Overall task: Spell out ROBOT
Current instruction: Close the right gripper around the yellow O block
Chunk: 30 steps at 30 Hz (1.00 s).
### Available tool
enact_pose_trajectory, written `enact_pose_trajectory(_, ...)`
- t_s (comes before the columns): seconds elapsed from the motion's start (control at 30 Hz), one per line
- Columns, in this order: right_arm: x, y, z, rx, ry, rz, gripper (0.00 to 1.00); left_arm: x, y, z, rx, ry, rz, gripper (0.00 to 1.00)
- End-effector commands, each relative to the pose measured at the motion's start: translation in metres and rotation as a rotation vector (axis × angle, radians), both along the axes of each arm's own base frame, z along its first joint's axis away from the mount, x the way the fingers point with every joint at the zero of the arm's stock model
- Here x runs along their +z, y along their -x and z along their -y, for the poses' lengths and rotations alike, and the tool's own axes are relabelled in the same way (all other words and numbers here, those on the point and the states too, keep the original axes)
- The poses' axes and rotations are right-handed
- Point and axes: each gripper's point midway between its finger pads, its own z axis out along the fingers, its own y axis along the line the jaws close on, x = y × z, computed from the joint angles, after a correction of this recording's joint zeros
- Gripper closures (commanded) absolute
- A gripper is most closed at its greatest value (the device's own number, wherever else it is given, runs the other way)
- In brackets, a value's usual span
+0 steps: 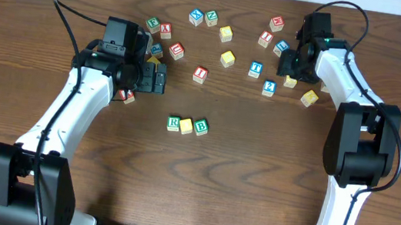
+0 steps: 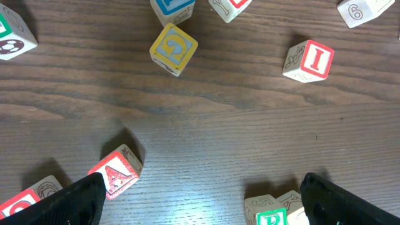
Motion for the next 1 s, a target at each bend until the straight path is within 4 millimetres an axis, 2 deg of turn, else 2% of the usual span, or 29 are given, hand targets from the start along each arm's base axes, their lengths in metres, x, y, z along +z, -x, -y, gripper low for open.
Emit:
enact_pose_trajectory(0.0,0.007,-0.002,-0.004,-0.036,-0.014,0.005,0.38,-0.003,0.003,0.002,-0.021,0.002,-0.008,0.02)
enact_pose_trajectory(0.13,0.004,0.006,-0.003,-0.053,-0.016,-0.029,0.35,-0.003,0.003,0.002,-0.021,0.003,-0.008,0.02)
enact_pose_trajectory(0.33,0.002,0.015,-0.002,-0.056,-0.011,-0.07,0.36,-0.003,0.003,0.002,-0.021,0.003,-0.008,0.02)
enact_pose_trajectory(0.57,0.002,0.015,-0.002,-0.057,-0.011,-0.069,0.5,-0.003,0.003,0.002,-0.021,0.003,-0.008,0.02)
enact_pose_trajectory(0.77,0.002,0.015,-0.002,-0.056,-0.011,-0.069,0.56,-0.003,0.003,0.002,-0.021,0.003,-0.008,0.02)
enact_pose_trajectory(0.97,0.001,0.016,-0.002,-0.056,-0.01,-0.074,0.56,-0.003,0.003,0.002,-0.021,0.003,-0.008,0.02)
